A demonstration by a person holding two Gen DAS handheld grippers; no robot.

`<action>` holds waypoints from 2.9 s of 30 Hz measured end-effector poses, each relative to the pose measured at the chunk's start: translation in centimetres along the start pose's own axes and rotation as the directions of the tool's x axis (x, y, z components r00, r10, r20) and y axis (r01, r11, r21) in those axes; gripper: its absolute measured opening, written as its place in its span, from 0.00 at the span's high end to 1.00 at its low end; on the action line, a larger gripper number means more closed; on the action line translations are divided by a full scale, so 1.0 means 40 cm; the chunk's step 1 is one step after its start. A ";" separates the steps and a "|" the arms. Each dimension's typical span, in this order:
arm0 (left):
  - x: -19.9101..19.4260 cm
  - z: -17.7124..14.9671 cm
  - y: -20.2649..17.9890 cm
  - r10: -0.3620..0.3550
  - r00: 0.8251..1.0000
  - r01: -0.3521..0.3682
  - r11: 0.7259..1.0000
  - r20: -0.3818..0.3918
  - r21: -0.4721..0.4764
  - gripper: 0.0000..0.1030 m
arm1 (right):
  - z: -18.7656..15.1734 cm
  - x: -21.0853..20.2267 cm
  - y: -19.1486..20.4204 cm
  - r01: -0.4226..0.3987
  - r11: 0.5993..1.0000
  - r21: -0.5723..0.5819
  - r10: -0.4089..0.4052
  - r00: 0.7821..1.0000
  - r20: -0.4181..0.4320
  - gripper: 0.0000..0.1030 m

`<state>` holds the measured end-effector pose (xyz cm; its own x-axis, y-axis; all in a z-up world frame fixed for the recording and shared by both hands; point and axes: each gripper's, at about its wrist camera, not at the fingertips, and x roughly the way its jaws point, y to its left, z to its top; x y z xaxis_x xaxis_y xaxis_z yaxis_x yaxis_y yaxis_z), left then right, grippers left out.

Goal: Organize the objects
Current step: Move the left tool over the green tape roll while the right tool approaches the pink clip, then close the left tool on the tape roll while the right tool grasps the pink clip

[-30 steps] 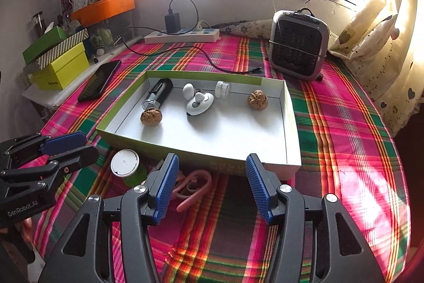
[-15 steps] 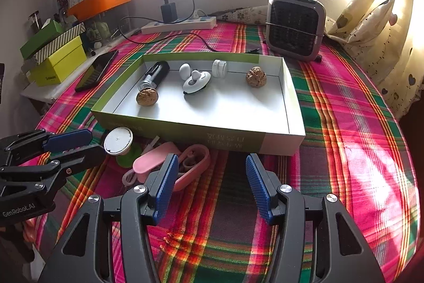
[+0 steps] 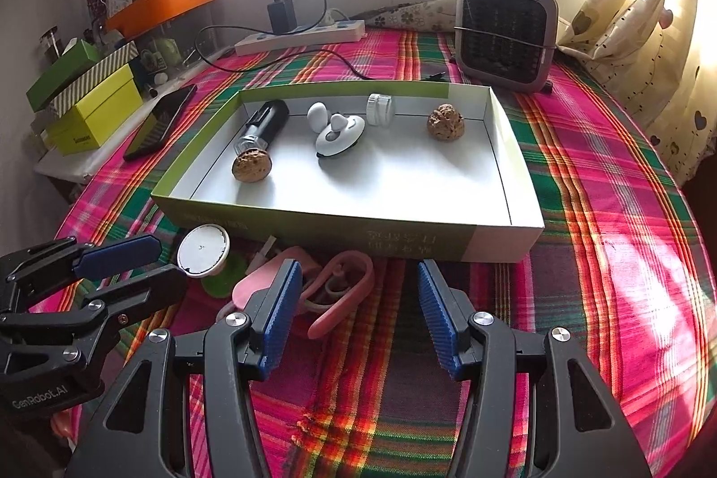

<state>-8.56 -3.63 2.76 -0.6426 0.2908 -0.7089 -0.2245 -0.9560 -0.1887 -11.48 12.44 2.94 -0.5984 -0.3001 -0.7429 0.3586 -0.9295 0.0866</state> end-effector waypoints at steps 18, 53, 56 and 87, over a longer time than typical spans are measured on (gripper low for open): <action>0.008 0.001 0.005 -0.007 1.000 0.007 1.000 -0.004 -0.007 0.61 | -0.003 0.006 0.013 0.026 1.000 -0.008 -0.026 0.999 -0.024 0.47; 0.064 0.030 -0.014 -0.001 1.000 0.002 1.000 -0.022 0.013 0.61 | -0.005 0.042 0.004 0.089 0.995 -0.039 -0.091 0.994 -0.058 0.47; 0.075 0.030 -0.014 0.006 0.999 -0.006 1.000 -0.032 0.012 0.61 | -0.004 0.044 0.003 0.088 0.995 -0.038 -0.090 0.994 -0.055 0.47; 0.077 0.033 -0.003 0.015 1.000 -0.015 1.000 -0.015 -0.016 0.70 | -0.002 0.039 0.008 0.021 0.999 -0.038 -0.023 0.999 -0.042 0.77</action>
<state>-11.49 -2.55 1.49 -0.6346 0.2758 -0.7220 -0.2031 -0.9608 -0.1885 -12.21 11.70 1.77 -0.5761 -0.2697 -0.7716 0.3731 -0.9267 0.0454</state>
